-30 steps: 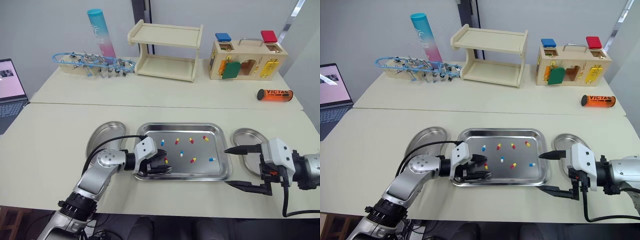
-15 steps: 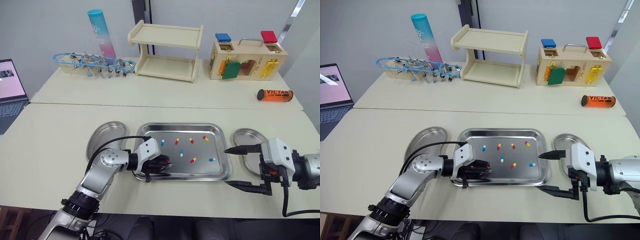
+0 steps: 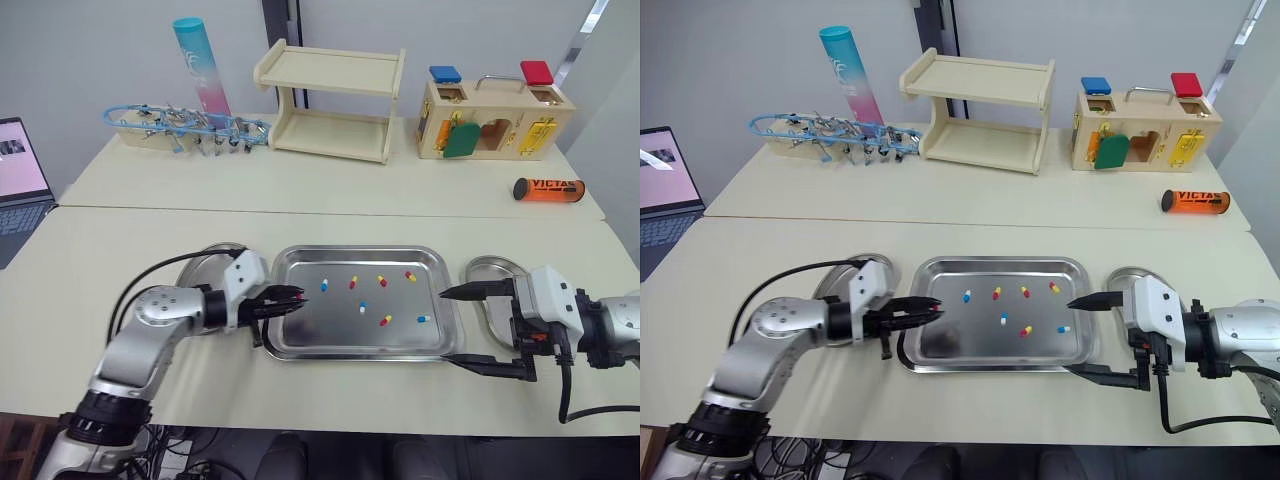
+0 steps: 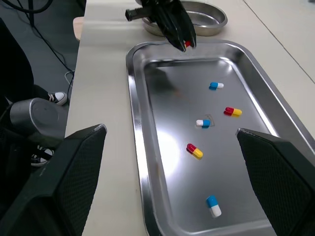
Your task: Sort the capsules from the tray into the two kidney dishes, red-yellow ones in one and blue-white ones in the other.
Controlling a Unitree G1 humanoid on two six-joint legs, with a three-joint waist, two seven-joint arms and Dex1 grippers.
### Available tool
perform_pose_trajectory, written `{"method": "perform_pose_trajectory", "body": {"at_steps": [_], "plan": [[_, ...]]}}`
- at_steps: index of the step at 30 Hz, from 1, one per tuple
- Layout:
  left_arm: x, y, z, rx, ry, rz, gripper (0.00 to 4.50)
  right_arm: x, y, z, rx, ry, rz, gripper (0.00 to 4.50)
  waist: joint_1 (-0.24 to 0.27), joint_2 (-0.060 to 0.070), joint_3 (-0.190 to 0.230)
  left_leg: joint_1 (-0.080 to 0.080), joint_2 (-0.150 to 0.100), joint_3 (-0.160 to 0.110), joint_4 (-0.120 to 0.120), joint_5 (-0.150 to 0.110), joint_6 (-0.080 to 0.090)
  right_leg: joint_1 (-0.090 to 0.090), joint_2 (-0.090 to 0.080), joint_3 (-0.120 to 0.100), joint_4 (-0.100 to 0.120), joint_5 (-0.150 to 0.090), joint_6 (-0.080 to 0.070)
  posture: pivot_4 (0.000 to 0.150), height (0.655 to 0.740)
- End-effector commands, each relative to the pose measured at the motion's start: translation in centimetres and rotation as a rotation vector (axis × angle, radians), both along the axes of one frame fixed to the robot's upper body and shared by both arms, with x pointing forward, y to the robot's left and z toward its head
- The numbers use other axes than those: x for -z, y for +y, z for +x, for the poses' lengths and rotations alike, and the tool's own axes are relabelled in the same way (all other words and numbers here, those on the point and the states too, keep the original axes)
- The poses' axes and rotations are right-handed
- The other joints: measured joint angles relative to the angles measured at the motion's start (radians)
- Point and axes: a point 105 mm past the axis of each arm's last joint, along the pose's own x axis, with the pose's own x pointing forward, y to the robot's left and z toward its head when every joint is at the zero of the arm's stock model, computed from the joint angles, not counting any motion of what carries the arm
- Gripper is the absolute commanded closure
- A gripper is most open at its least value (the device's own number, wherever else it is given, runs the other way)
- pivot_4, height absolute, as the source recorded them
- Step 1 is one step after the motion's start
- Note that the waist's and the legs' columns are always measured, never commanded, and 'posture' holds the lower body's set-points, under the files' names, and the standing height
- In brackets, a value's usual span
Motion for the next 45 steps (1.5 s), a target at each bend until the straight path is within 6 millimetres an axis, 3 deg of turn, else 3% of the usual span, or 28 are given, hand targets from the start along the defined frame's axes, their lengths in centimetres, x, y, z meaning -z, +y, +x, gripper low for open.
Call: {"method": "perform_pose_trajectory", "body": {"at_steps": [1,4,6,8,14,23,24,26,35,45], "plan": [[-2.9,2.5,-0.1,-0.109,-0.052,-0.033,4.08,-1.1,1.6,-0.4,-0.062,-0.034,0.038,0.0,0.001,0.0,0.0,0.0,0.0,0.0,0.0,0.0,0.0,0.0,0.0,0.0,0.0,0.0,0.0,0.15,0.74],[-3.8,5.4,0.0,-0.229,-0.07,-0.004,4.08,-1.5,2.5,-0.3,-0.088,-0.037,0.06,0.0,0.001,-0.001,0.0,0.0,0.0,0.0,0.0,0.0,0.0,0.0,0.0,0.0,0.0,0.0,0.0,0.15,0.74],[-3.8,8.8,0.3,-0.367,-0.075,0.039,4.08,-1.8,3.4,-0.1,-0.115,-0.042,0.086,0.0,0.0,-0.001,0.0,0.0,0.0,0.0,0.0,0.0,0.0,0.0,0.0,0.0,0.0,0.0,0.0,0.15,0.74],[-3.5,10.6,0.4,-0.443,-0.069,0.054,4.08,-2.1,4.1,0.2,-0.13,-0.045,0.108,0.0,-0.001,-0.001,0.0,0.0,0.0,-0.001,0.0,0.0,0.0,-0.001,0.0,0.0,0.0,0.0,0.0,0.15,0.74],[-2.1,10.8,0.8,-0.47,-0.047,0.075,4.08,-2.3,4.9,0.8,-0.141,-0.055,0.128,0.0,0.008,-0.002,0.001,-0.002,0.0,-0.001,0.0,0.0,0.0,-0.002,0.0,-0.001,0.0,0.0,0.0,0.15,0.74],[-2.0,10.9,1.8,-0.51,-0.046,0.039,4.08,-2.1,4.7,1.4,-0.104,-0.071,0.126,0.0,-0.004,-0.002,0.001,-0.002,0.0,-0.001,-0.001,0.0,0.0,-0.003,0.0,0.0,0.001,0.0,0.0,0.15,0.74],[-2.1,10.8,1.8,-0.505,-0.044,0.034,3.37,-2.1,4.7,1.4,-0.101,-0.071,0.126,0.0,-0.005,-0.002,0.001,-0.002,0.0,-0.001,-0.001,0.0,0.0,-0.003,0.0,0.0,0.001,0.0,0.0,0.15,0.74],[-2.3,10.8,1.6,-0.5,-0.042,0.025,2.9,-2.0,4.7,1.4,-0.096,-0.07,0.126,0.0,-0.004,-0.002,0.001,-0.002,0.0,-0.001,-0.001,0.0,0.0,-0.003,0.0,0.0,0.001,0.0,0.0,0.15,0.74],[-3.9,12.1,0.7,-0.526,-0.08,0.009,0.01,-1.9,4.5,1.6,-0.092,-0.076,0.119,0.0,-0.004,-0.002,0.001,-0.002,0.0,-0.001,-0.001,0.0,0.0,-0.004,0.0,0.0,0.001,0.0,0.0,0.15,0.74],[-5.7,16.3,-2.1,-0.66,-0.098,-0.054,0.01,-2.2,3.6,2.2,-0.074,-0.172,0.121,0.0,-0.004,-0.002,0.001,-0.002,0.0,0.0,-0.001,0.0,0.0,-0.005,0.0,0.001,0.001,0.0,0.0,0.15,0.74]]}}
